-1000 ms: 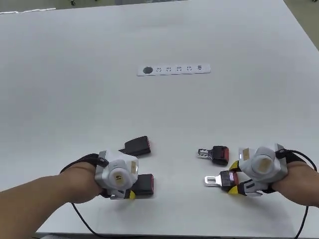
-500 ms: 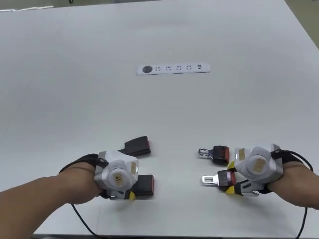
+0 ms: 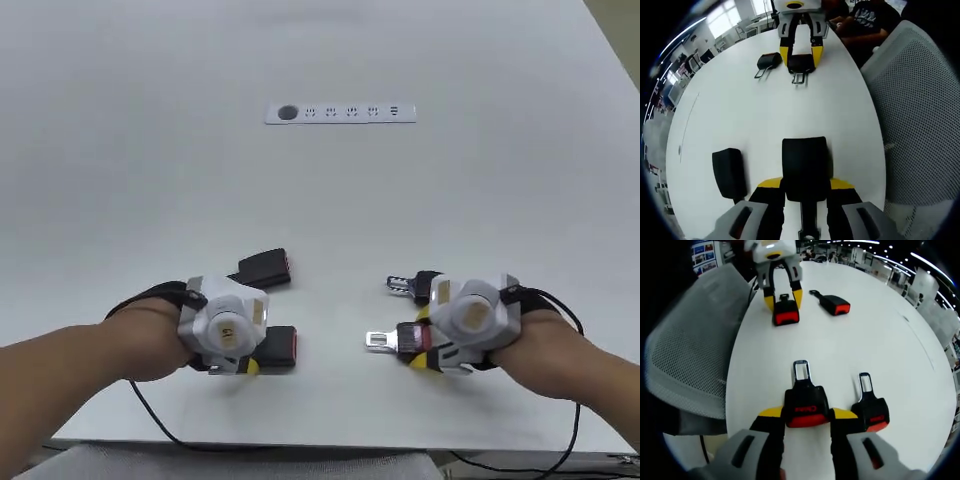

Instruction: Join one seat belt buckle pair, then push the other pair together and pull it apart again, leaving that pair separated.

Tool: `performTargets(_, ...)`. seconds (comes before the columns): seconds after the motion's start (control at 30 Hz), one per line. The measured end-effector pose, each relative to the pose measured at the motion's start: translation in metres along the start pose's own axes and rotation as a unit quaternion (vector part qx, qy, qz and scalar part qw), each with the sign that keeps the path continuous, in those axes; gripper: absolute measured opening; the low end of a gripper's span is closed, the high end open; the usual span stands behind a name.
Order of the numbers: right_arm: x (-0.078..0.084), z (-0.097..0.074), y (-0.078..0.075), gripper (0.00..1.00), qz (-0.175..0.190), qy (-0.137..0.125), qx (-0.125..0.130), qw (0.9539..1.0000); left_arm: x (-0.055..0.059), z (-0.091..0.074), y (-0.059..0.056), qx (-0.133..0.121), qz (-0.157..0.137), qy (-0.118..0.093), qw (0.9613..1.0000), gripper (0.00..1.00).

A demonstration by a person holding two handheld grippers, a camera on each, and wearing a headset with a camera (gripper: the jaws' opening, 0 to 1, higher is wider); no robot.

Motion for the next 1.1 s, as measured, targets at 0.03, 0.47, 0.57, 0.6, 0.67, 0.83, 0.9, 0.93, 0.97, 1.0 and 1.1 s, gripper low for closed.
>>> performTargets(0.03,-0.002,0.001,0.001,0.35,-0.001,-0.002,0.001,1.0,0.0,0.0,0.0,0.0,0.0,0.001,1.0,0.33)
performTargets(0.47,-0.034,0.021,0.009,0.35,0.005,-0.023,0.003,0.9997,0.0,0.0,0.0,-0.003,-0.006,0.001,1.0,0.33)
performTargets(0.57,-0.043,0.026,0.013,0.35,0.002,-0.027,0.004,0.9996,0.0,0.0,0.0,-0.004,-0.008,-0.001,1.0,0.33)
performTargets(0.6,-0.045,0.028,0.014,0.35,0.0,-0.028,0.003,0.9996,0.0,0.0,0.0,-0.004,-0.008,-0.001,1.0,0.33)
performTargets(0.67,-0.05,0.029,0.015,0.35,-0.001,-0.03,0.008,0.9995,-0.001,0.0,0.0,-0.003,-0.008,0.003,1.0,0.33)
performTargets(0.83,-0.056,0.032,0.02,0.35,-0.004,-0.032,0.008,0.9995,0.0,0.0,0.0,-0.001,-0.01,0.003,0.9999,0.33)
performTargets(0.9,-0.058,0.033,0.02,0.35,-0.007,-0.03,0.008,0.9995,0.0,0.0,0.0,-0.003,-0.01,0.001,0.9999,0.33)
performTargets(0.93,-0.058,0.033,0.02,0.35,-0.007,-0.029,0.008,0.9995,0.0,0.0,0.0,-0.003,-0.01,0.0,0.9999,0.33)
performTargets(0.97,-0.06,0.034,0.02,0.35,-0.007,-0.028,0.007,0.9996,0.0,0.0,0.0,-0.004,-0.012,0.0,0.9999,0.33)
performTargets(1.0,-0.061,0.034,0.02,0.35,-0.008,-0.026,0.006,0.9996,0.0,0.0,0.0,-0.005,-0.013,0.0,0.9999,0.33)
performTargets(1.1,-0.067,0.037,0.023,0.35,-0.015,-0.025,0.007,0.9996,0.0,0.0,-0.001,-0.007,-0.017,-0.001,0.9998,0.33)
Point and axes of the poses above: the centre of the closed fingertips' face, and the gripper's own axes: z roughly forward along the fingers, y roughly to its left, x roughly out of its underside, the point moved 6 cm from there along -z, roughly backward along the fingers, and after that the axes turned 5 degrees about x, right-handed, at the moved point
